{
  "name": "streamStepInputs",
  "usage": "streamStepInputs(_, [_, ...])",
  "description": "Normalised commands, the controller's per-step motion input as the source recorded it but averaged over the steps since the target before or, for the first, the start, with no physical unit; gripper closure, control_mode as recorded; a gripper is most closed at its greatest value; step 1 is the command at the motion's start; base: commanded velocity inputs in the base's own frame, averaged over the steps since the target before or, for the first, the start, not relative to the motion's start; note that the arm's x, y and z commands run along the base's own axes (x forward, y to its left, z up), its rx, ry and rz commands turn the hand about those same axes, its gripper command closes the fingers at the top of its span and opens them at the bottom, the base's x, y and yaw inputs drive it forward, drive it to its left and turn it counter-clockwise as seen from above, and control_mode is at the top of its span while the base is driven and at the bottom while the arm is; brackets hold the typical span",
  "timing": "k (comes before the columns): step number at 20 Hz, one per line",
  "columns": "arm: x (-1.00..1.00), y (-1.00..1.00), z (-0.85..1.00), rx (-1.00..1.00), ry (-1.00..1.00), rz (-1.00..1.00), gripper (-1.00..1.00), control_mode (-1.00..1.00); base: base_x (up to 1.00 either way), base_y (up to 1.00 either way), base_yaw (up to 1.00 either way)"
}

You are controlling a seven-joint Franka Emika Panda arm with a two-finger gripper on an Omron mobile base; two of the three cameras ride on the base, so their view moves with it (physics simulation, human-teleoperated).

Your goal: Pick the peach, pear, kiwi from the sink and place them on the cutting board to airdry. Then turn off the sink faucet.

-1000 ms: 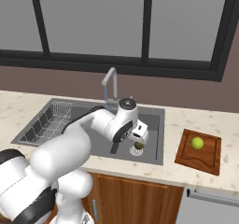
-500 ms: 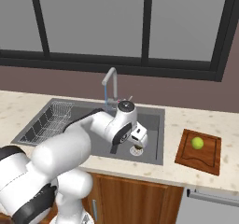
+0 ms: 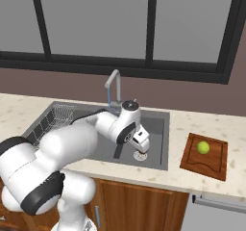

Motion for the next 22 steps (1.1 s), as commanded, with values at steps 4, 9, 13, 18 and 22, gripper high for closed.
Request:
streamStepInputs(4, [0.18,-0.01,-0.10,0.07,0.03,-0.04,-1.00,-1.00,0.00,0.00,0.00])
streamStepInputs(9, [0.13,0.00,-0.16,0.02,0.00,-0.03,-1.00,-1.00,0.00,0.00,0.00])
streamStepInputs(13, [0.05,0.00,-0.31,0.00,0.00,-0.03,-1.00,-1.00,0.00,0.00,0.00])
streamStepInputs(18, [0.10,0.00,-0.27,0.00,0.00,-0.02,-1.00,-1.00,0.00,0.00,0.00])
streamStepInputs(22, [0.14,0.00,-0.03,0.00,0.00,-0.02,-1.00,-1.00,0.00,0.00,0.00])
